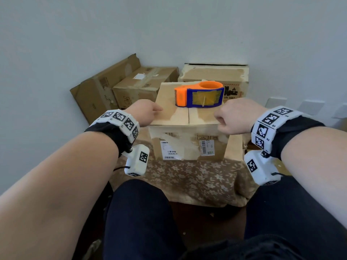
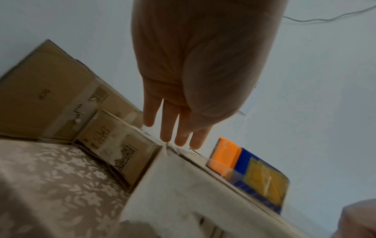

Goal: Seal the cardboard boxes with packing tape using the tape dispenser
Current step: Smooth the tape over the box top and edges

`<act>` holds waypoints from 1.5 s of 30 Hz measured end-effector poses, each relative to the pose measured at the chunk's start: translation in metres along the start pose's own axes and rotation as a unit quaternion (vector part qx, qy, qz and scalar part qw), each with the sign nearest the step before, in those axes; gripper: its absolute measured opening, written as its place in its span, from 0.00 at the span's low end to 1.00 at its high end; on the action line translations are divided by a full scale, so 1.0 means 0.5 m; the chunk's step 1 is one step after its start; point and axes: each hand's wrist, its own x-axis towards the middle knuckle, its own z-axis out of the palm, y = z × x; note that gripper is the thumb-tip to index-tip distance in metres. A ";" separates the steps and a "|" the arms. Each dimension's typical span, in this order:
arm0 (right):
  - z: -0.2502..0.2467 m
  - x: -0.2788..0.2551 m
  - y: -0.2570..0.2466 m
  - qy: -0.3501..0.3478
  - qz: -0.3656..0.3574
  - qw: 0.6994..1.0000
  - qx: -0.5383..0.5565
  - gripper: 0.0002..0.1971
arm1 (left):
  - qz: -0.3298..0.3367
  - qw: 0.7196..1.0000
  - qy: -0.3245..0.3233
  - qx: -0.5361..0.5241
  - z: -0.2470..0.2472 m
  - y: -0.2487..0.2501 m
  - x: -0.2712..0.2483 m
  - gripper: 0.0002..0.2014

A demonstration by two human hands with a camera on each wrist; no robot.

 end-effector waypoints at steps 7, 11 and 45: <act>-0.003 0.071 -0.100 0.043 -0.033 0.996 0.071 0.21 | -0.004 0.997 -0.071 0.041 0.006 -0.041 -0.002 0.38; -0.001 0.122 -0.157 0.056 -0.049 0.995 0.072 0.27 | 0.019 0.992 -0.082 0.097 0.015 -0.059 0.008 0.44; -0.013 0.199 -0.213 0.112 -0.087 0.990 0.006 0.29 | 0.081 0.986 -0.006 0.147 0.034 -0.062 0.017 0.47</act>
